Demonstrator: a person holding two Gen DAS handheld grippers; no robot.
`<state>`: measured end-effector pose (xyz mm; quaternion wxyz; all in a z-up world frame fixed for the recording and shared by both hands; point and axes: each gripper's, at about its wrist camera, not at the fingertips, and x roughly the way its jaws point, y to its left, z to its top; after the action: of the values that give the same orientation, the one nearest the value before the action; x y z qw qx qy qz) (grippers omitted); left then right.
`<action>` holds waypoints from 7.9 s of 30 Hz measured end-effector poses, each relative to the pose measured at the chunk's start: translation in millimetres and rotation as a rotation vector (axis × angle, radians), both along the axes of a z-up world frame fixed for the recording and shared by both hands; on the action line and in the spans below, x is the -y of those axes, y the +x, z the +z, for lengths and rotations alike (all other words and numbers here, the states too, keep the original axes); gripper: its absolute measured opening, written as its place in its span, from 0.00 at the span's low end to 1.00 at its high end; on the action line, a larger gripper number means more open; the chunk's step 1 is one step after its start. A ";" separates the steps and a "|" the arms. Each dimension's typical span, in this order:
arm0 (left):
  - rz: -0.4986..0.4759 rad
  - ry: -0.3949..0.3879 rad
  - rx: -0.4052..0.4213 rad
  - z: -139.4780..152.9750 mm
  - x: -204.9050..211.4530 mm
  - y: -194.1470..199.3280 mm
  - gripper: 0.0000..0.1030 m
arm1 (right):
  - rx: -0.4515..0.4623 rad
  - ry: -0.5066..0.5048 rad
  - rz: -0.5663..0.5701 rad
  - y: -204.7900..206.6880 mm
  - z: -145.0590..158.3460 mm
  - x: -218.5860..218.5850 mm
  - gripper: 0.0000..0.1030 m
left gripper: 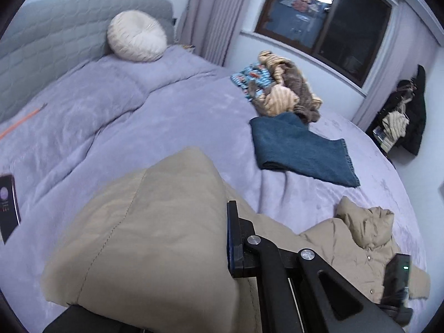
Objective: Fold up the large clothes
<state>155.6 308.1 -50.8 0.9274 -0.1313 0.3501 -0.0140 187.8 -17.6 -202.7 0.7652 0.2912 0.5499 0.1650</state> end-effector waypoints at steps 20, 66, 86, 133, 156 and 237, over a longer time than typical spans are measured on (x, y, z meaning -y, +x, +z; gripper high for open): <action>-0.655 0.312 -0.167 -91.2 411.3 -18.2 0.07 | -0.041 -0.150 -0.203 -124.5 33.7 200.4 0.10; -0.129 0.201 -0.276 -91.8 158.5 6.0 0.44 | 0.033 -0.271 -0.532 -130.3 58.0 263.1 0.66; -0.202 0.348 -0.361 -109.3 224.3 15.7 0.65 | -0.016 -0.190 -0.285 -109.6 31.4 249.9 0.15; -0.432 0.348 -0.481 -97.4 517.1 -66.9 1.00 | 0.026 0.287 -1.042 -248.9 -6.0 602.0 1.00; -0.290 0.273 -0.428 -84.3 409.0 -34.4 1.00 | 0.198 0.335 -0.836 -154.0 59.6 563.8 0.07; -0.388 -0.155 -0.434 -141.7 286.5 19.8 0.13 | -0.022 -0.472 -0.247 -99.4 2.4 335.7 0.08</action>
<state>175.4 21.5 -192.6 0.7980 -0.1322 0.5567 -0.1894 88.4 -353.3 -200.3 0.8203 0.1711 0.5418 -0.0655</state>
